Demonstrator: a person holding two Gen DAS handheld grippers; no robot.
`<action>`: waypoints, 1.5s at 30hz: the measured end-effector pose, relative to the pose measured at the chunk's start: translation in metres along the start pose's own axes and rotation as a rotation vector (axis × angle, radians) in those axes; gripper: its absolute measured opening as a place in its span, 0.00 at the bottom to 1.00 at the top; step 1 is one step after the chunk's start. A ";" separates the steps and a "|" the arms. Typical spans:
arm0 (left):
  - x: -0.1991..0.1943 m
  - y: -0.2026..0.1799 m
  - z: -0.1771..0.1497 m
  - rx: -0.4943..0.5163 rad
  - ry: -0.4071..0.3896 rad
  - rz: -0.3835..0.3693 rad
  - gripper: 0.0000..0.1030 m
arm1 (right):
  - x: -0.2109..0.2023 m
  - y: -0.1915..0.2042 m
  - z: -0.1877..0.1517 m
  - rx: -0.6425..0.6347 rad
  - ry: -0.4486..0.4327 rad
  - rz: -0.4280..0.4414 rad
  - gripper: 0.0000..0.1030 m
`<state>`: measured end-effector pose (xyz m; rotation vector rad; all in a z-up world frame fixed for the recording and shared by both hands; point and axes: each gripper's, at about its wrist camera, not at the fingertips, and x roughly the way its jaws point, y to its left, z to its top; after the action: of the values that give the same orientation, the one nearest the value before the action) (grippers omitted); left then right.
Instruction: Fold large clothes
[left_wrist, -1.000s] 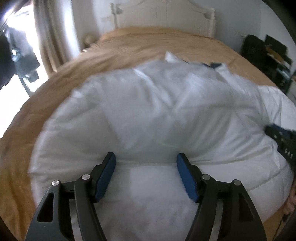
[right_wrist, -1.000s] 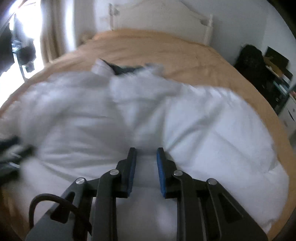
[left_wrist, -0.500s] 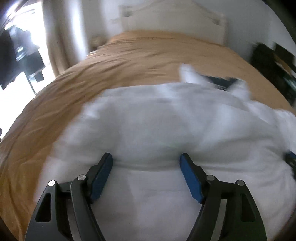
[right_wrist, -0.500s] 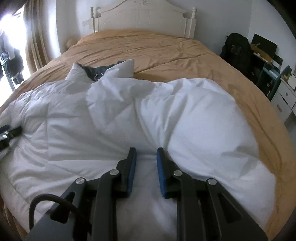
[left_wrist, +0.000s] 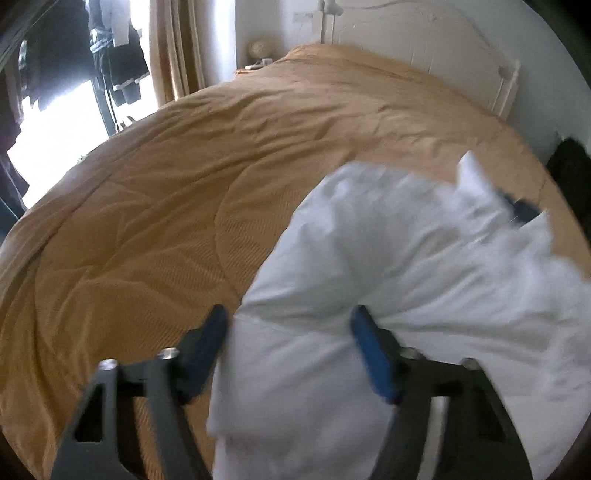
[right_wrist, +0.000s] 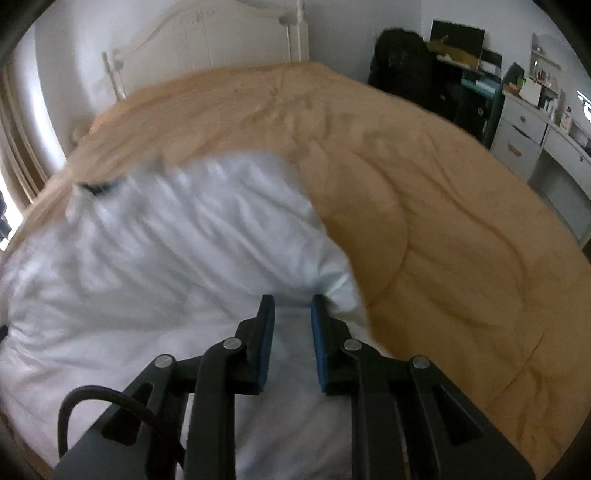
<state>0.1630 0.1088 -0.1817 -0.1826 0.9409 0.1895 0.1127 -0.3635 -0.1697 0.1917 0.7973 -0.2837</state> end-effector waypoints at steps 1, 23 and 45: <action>-0.016 -0.008 0.004 0.007 -0.035 -0.030 0.66 | -0.013 0.015 0.010 -0.006 -0.030 0.052 0.20; 0.114 -0.073 0.071 0.147 0.120 0.019 0.82 | 0.131 0.046 0.091 0.021 0.210 0.024 0.00; 0.002 -0.010 -0.037 0.068 -0.024 -0.006 0.78 | -0.032 0.018 -0.033 -0.055 -0.082 0.116 0.09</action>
<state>0.1381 0.0905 -0.2039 -0.1202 0.9217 0.1538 0.0751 -0.3314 -0.1676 0.1729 0.7096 -0.1592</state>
